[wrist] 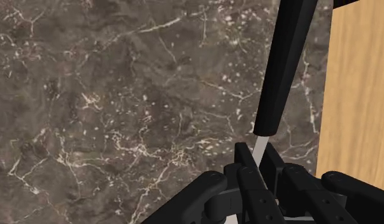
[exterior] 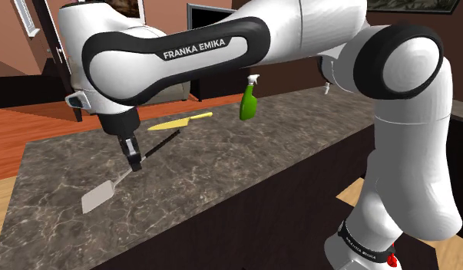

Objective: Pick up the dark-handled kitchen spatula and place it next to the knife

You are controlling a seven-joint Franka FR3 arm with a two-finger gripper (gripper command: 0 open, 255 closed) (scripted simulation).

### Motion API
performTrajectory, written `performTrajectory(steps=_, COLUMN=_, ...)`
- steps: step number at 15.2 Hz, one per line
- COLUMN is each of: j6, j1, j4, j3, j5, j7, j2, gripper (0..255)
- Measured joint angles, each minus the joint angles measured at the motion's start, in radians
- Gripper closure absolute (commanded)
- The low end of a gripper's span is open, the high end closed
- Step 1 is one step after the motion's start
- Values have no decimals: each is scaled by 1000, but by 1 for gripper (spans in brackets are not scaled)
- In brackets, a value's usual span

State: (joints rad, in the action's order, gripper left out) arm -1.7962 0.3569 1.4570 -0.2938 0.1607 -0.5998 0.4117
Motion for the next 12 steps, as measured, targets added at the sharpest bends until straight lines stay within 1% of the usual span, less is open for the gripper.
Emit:
performTrajectory(steps=6, j6=-52, j1=-102, j4=143, j3=31, j5=-30, j7=-124, j2=-103, gripper=255)
performTrajectory(steps=12, j6=-79, j1=-190, j4=208, j3=74, j5=-47, j7=-254, j2=-151, gripper=255)
